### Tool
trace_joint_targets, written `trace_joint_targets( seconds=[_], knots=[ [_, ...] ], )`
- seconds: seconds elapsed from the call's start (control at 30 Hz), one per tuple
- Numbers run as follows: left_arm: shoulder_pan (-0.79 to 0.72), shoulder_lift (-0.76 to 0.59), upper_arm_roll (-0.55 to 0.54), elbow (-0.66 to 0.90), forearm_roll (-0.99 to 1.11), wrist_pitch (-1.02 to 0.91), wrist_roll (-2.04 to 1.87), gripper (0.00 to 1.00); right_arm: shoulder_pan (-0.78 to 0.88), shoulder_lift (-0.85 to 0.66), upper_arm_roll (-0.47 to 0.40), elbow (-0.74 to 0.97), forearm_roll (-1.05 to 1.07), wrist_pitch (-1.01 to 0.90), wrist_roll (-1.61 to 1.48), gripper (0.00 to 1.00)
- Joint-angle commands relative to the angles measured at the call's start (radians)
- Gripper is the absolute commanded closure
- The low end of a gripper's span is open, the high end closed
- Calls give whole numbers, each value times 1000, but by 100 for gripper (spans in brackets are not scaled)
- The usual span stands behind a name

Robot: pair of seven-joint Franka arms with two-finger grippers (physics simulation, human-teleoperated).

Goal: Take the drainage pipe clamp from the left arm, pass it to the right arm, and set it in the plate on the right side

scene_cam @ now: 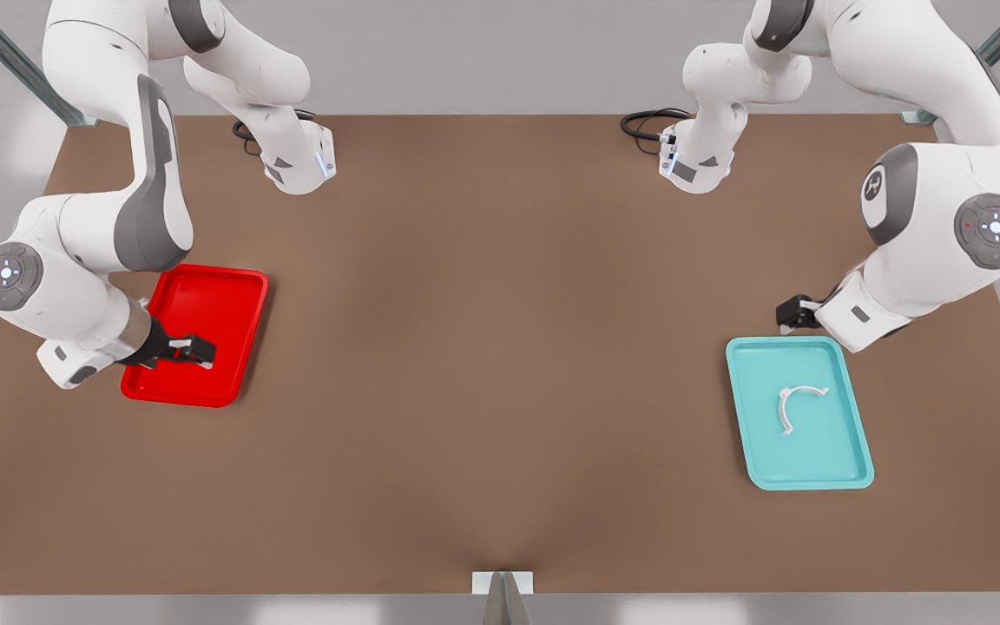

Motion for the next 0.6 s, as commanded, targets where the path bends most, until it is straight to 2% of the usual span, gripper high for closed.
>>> trace_joint_targets(
  seconds=[0.0,0.07,0.17,0.2,0.3,0.57],
  knots=[
    [0,5,2,-3,5,43,46,0,3,1,0,3,-31,29,16,0],
    [17,65,33,-46,-1,179,-51,0,4,-1,0,3,-22,29,20,0],
    [25,128,117,-233,-85,558,-235,0,1,-2,0,41,13,17,-46,0],
    [26,165,134,-249,-87,629,-242,0,1,-2,0,41,13,17,-46,0],
    [39,206,134,-362,-88,842,-242,0,3,-1,0,37,15,17,-38,0],
    [101,366,137,-445,-85,1031,-203,0,6,-2,0,34,15,17,-36,0]
  ],
)
